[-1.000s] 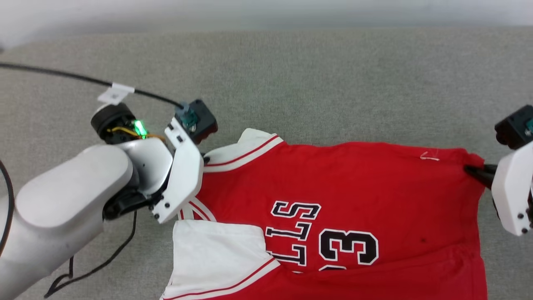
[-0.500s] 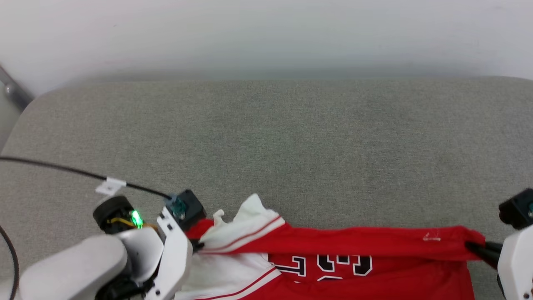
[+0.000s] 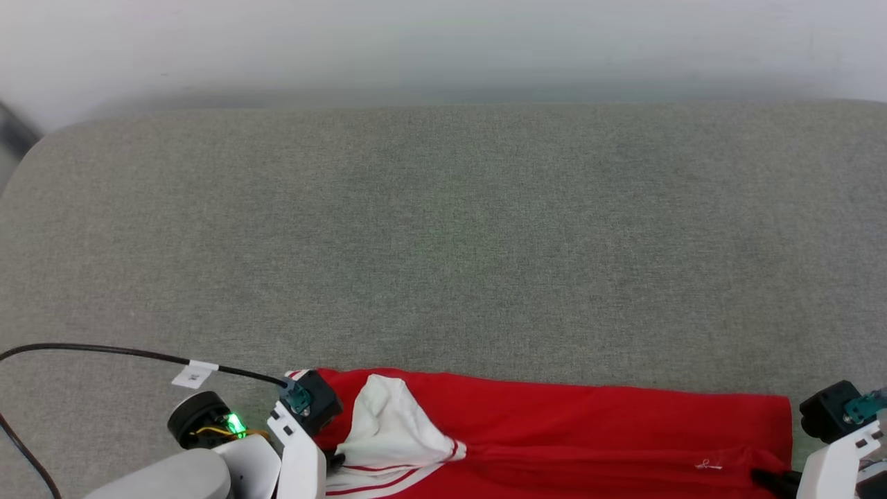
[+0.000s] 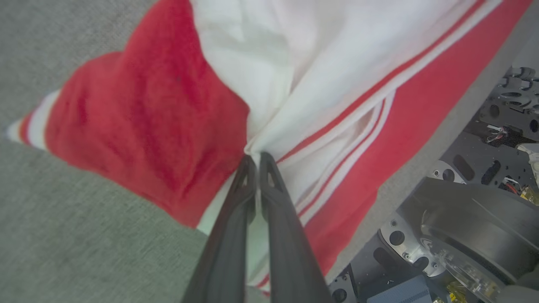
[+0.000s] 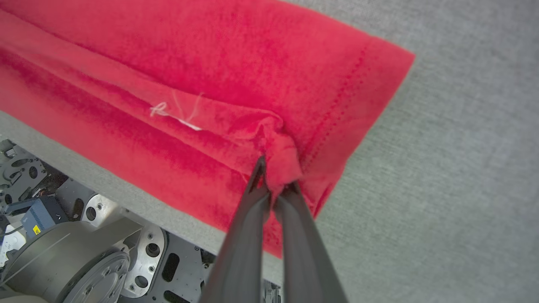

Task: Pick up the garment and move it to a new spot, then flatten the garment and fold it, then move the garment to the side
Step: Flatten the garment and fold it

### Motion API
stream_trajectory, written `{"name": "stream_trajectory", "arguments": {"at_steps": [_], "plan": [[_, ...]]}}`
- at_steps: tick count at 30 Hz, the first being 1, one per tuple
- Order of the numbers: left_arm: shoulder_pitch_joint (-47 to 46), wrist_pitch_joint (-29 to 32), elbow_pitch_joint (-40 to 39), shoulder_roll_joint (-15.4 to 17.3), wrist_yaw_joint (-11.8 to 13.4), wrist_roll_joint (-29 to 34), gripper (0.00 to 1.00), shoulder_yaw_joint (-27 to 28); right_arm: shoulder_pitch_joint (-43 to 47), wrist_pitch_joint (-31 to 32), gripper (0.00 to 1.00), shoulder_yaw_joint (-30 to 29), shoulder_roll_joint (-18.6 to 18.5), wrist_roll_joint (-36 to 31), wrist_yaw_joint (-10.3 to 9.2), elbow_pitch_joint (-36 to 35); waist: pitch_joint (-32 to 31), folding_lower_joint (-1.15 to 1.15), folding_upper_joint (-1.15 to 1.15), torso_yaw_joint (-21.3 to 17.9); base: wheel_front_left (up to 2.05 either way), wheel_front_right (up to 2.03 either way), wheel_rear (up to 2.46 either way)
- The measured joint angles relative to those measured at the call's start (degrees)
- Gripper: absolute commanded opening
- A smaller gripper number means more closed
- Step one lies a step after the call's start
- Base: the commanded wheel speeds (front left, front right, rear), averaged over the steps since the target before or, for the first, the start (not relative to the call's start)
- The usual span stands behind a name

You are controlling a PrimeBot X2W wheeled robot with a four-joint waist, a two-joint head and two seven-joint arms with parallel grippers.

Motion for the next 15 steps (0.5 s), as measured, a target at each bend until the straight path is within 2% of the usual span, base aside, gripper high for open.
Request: {"name": "stream_trajectory", "arguments": {"at_steps": [1, 2, 3, 4, 7, 10, 15], "plan": [[0.3, -0.4, 0.5, -0.4, 0.0, 0.0, 0.16, 0.0, -0.2, -0.5, 0.0, 0.2, 0.4, -0.2, 0.0, 0.6, 0.0, 0.0, 0.0, 0.0, 0.0, 0.0, 0.0], [0.3, -0.6, 0.9, -0.5, 0.0, 0.0, 0.53, 0.0, -0.4, -1.2, 0.0, 0.2, 0.7, -0.4, 0.0, 1.1, -0.1, 0.0, 0.0, 0.0, 0.0, 0.0, 0.0], [0.3, -1.4, 1.1, -0.5, -0.1, 0.7, 1.0, 0.0, -0.6, -2.0, 0.23, 0.2, 0.8, -0.5, 0.0, 1.5, -0.3, 0.0, 0.0, 0.0, 0.0, 0.0, 0.0], [0.4, -2.1, 1.2, -0.5, 0.0, 1.0, 1.0, 0.1, -0.7, -2.9, 1.0, 0.1, 0.8, -1.0, 0.0, 1.6, -0.6, 0.0, 0.0, 0.0, 0.0, 0.0, 0.0], [1.1, -4.7, 0.1, 0.3, 1.1, 1.5, 1.0, 0.9, -0.6, -6.1, 1.0, -1.2, 0.7, -1.3, 0.0, 0.8, -1.8, 0.0, 0.0, 0.0, 0.0, 0.0, 0.0], [1.8, -8.5, -2.6, 1.4, 3.7, 1.9, 1.0, 2.7, 0.2, -9.1, 1.0, -4.0, 0.3, -1.9, 0.0, -1.4, -3.4, 0.0, 0.0, 0.1, 0.0, 0.0, 0.0], [4.3, -16.4, -6.6, 3.7, 10.7, 4.1, 1.0, 6.0, 4.4, -12.6, 1.0, -11.8, 0.9, -2.6, 0.0, -5.2, -5.5, 0.0, 0.0, 0.6, 0.0, 0.0, 0.0]]}}
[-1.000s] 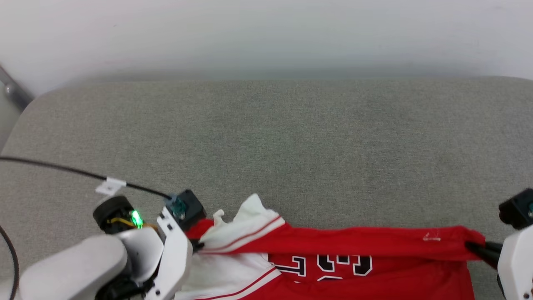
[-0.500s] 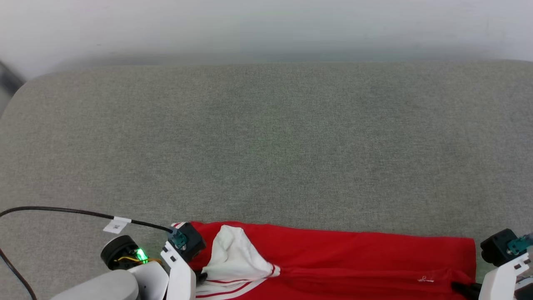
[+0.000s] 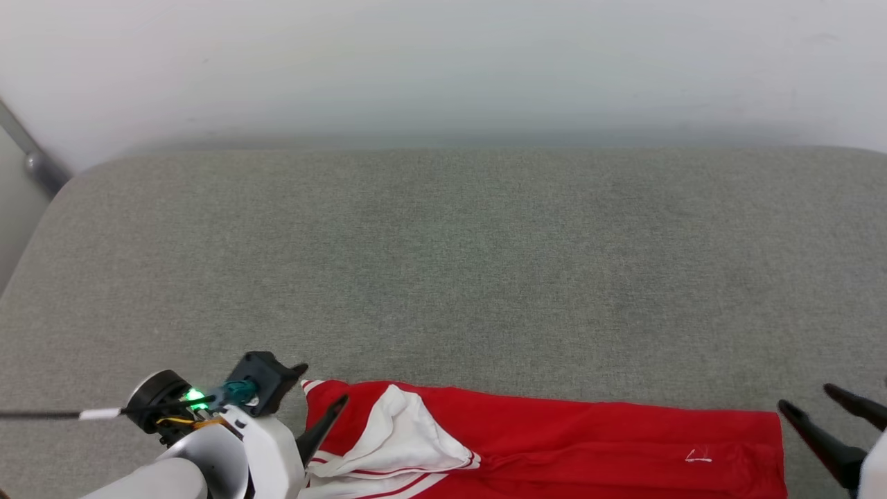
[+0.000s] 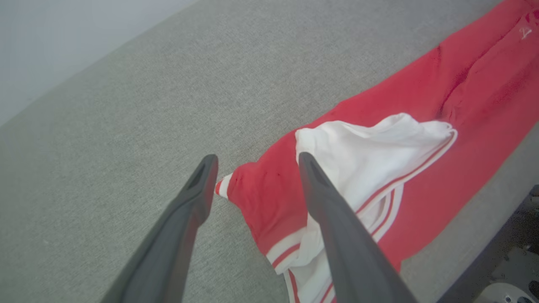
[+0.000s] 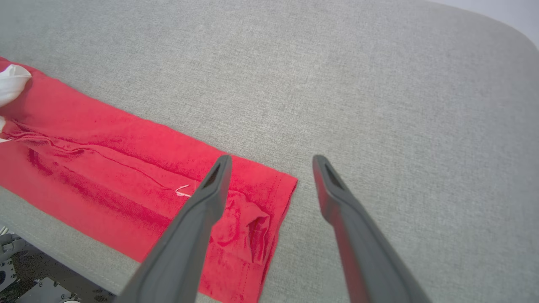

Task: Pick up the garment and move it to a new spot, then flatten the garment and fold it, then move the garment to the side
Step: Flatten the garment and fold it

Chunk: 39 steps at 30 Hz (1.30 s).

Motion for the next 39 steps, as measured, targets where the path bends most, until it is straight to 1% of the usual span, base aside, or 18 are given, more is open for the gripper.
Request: {"name": "stream_trajectory", "arguments": {"at_steps": [3, 5, 7, 8, 10, 12, 14, 16, 18, 23, 26, 32, 39], "plan": [[2.2, -6.9, -1.5, -0.2, 5.0, 0.4, 1.0, 2.9, 2.8, -0.6, 1.0, -5.2, 1.5, -0.3, 0.0, -1.3, -0.3, 0.0, 0.0, 0.3, 0.0, 0.0, 0.0], [3.2, -11.9, -1.5, -0.3, 8.8, 2.4, 1.0, 4.6, 4.7, -0.5, 1.0, -8.4, 2.5, -0.5, 0.0, -1.5, -0.2, 0.0, 0.0, 0.4, 0.0, 0.0, 0.0], [4.2, -15.9, -0.8, -0.8, 12.4, 3.9, 1.0, 6.1, 6.1, 0.0, 1.0, -11.4, 3.8, -0.2, 0.0, -1.4, 0.1, 0.0, 0.0, 0.6, 0.0, 0.0, 0.0], [5.2, -17.3, -0.5, -1.5, 14.3, 4.0, 1.0, 7.1, 6.8, 0.4, 1.0, -12.8, 4.6, 0.4, -0.01, -1.1, 0.2, 0.0, 0.0, 0.6, 0.0, 0.0, 0.0], [6.8, -18.9, -0.1, -3.1, 17.8, 4.7, 1.0, 9.1, 8.2, 1.0, 1.0, -15.0, 5.7, 0.5, 0.0, -0.4, 0.4, 0.0, 0.0, 0.9, 0.0, 0.0, 0.0], [8.1, -19.5, 0.2, -4.1, 20.8, 6.8, 1.0, 11.4, 9.1, 1.8, 1.0, -16.6, 7.2, 2.1, -0.01, 0.4, 0.6, 0.0, 0.0, 1.1, 0.0, 0.0, 0.0], [9.9, -19.6, -0.4, -5.9, 23.3, 8.3, 1.0, 14.9, 9.9, 3.0, 1.0, -17.0, 8.4, 3.3, -0.01, 1.3, 0.9, 0.0, 0.0, 1.4, 0.0, 0.0, 0.0], [12.0, -19.6, -1.7, -7.7, 24.9, 11.0, 1.0, 18.7, 10.2, 4.0, 1.0, -17.1, 9.4, 4.5, -0.01, 2.1, 1.2, 0.0, 0.0, 1.6, 0.0, 0.0, 0.0], [14.5, -19.6, -2.8, -9.5, 25.6, 14.2, 1.0, 22.3, 10.1, 4.7, 1.0, -17.1, 10.2, 5.4, -0.01, 3.4, 1.6, 0.0, 0.0, 1.8, 0.0, 0.0, 0.0], [20.8, -19.7, -3.8, -14.7, 25.5, 20.6, 1.0, 30.8, 8.4, 6.2, 1.0, -15.7, 12.2, 6.8, -0.01, 7.1, 2.7, 0.0, 0.0, 2.4, 0.0, 0.0, 0.0], [23.6, -19.7, -3.6, -17.8, 23.9, 24.3, 1.0, 34.8, 7.4, 6.9, 1.0, -14.5, 12.7, 7.9, -0.01, 8.7, 3.3, 0.01, 0.0, 3.1, 0.0, 0.0, 0.0], [28.6, -19.7, -2.7, -23.4, 20.7, 29.4, 1.0, 42.0, 6.5, 8.5, 1.0, -11.2, 13.4, 11.2, -0.01, 10.7, 4.0, 0.01, 0.0, 4.0, 0.0, 0.0, 0.0], [32.5, -19.7, -1.8, -29.9, 16.7, 35.5, 1.0, 49.7, 3.2, 11.2, 1.0, -5.9, 12.8, 14.0, -0.03, 13.6, 4.6, 0.01, 0.0, 4.3, 0.0, 0.0, 0.0]]}}
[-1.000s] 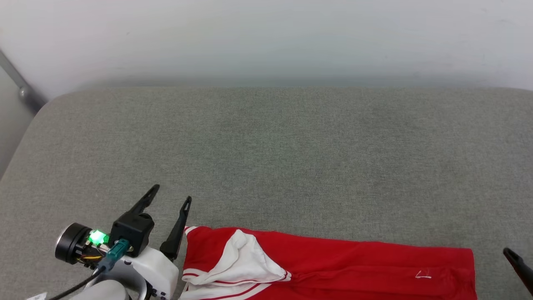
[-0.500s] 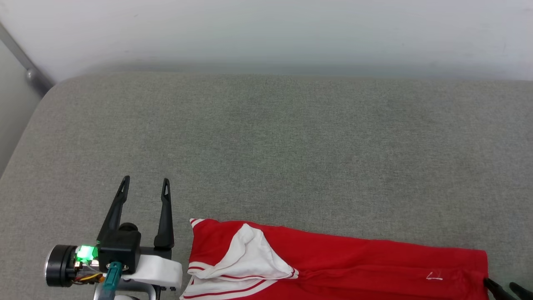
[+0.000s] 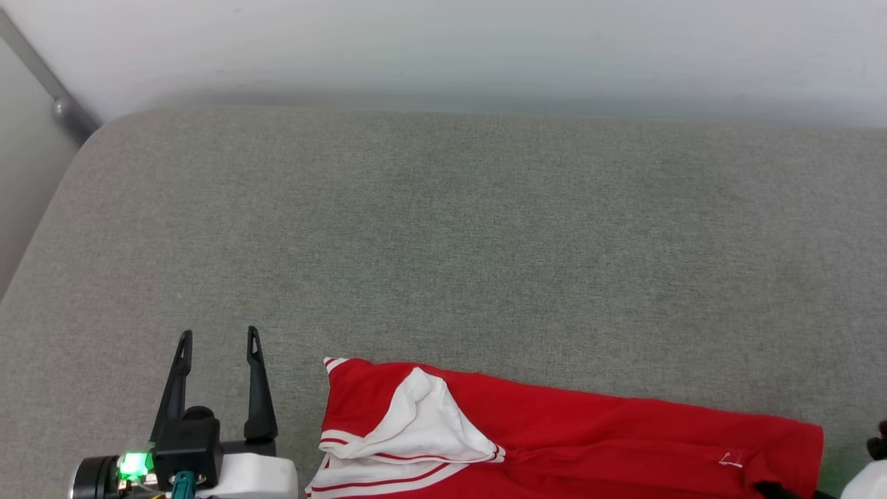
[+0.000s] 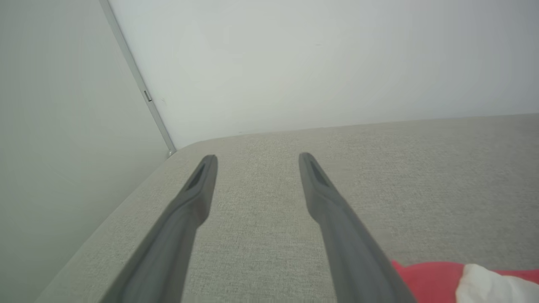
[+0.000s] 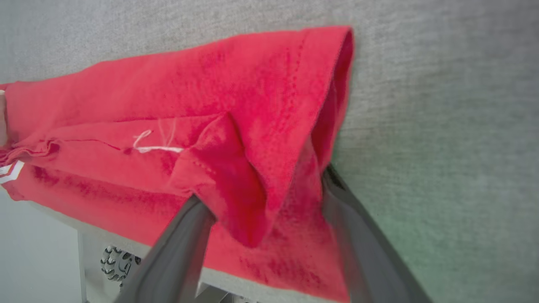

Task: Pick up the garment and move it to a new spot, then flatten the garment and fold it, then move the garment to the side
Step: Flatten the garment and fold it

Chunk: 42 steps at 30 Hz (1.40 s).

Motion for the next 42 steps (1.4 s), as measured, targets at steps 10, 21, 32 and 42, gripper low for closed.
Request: {"name": "stream_trajectory", "arguments": {"at_steps": [10, 21, 32, 42], "plan": [[3.3, 0.0, 1.0, -6.4, -5.5, 6.3, 1.0, 7.5, -2.6, -0.5, 0.0, 4.7, -2.5, 2.7, -0.05, 1.7, -0.4, 0.0, 0.0, 0.2, 0.0, 0.0, 0.0], [4.9, 0.0, 2.1, -8.9, -9.3, 10.5, 1.0, 11.2, -5.9, 0.8, 0.0, 4.4, -8.4, 4.0, 0.05, 2.9, -1.9, 0.0, 0.0, -1.2, 0.0, 0.0, 0.0], [5.3, 0.0, 2.4, -10.2, -11.6, 11.9, 1.0, 11.9, -5.5, 2.5, 0.0, -3.4, -16.4, 0.9, 0.05, 10.3, -2.2, 0.0, 0.0, -1.8, 0.0, 0.0, 0.0], [6.0, 0.0, 2.7, -11.1, -12.3, 12.6, 1.0, 12.3, -1.6, 2.8, 0.0, -4.9, -16.1, -0.5, 0.03, -0.2, -3.9, 0.0, 0.0, -2.4, 0.0, 0.0, 0.0]]}}
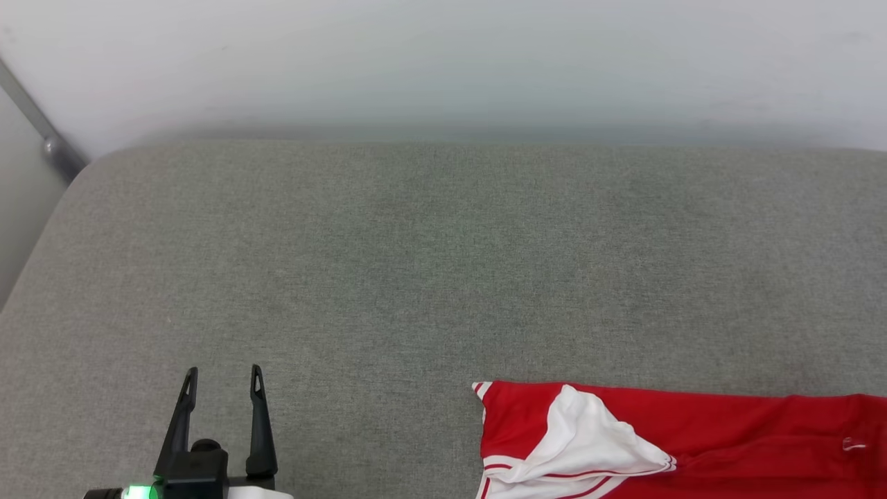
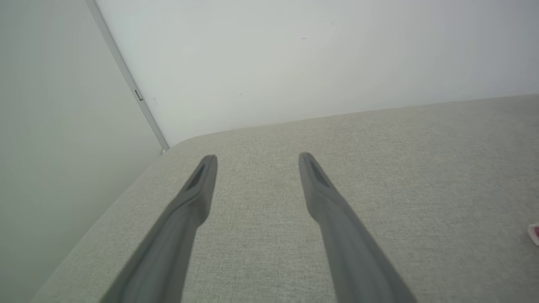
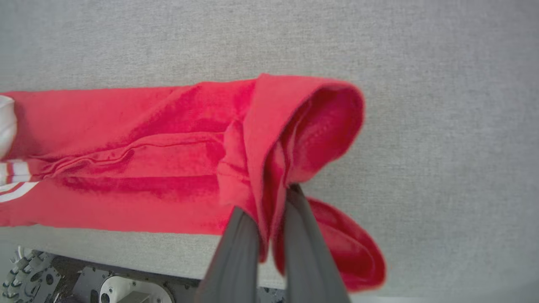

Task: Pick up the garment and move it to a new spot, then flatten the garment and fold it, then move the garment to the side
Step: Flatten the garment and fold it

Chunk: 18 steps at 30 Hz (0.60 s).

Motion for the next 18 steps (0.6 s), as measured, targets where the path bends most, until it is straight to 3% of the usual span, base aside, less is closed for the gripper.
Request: {"name": "stream_trajectory", "arguments": {"at_steps": [5, 10, 18], "plan": [[0.5, 0.0, 0.0, -0.1, -0.3, 0.2, 1.0, 0.1, 2.1, 0.5, 0.0, 1.4, 1.7, -1.0, -0.01, -12.1, -0.5, 0.0, 0.0, -0.1, 0.0, 0.0, 0.0], [0.5, 0.0, 0.1, -0.2, -0.8, 0.3, 1.0, 0.1, 0.3, 3.4, 0.0, 6.9, 4.4, -2.1, -0.01, -22.5, -0.1, 0.0, 0.0, 0.2, 0.0, 0.0, 0.0], [-0.8, 0.0, 0.3, -0.5, -1.5, 0.5, 1.0, -0.5, -10.7, 7.4, 0.0, 22.1, 8.8, -3.8, -0.01, -28.0, 0.8, 0.0, 0.0, 2.0, 0.0, 0.0, 0.0]]}}
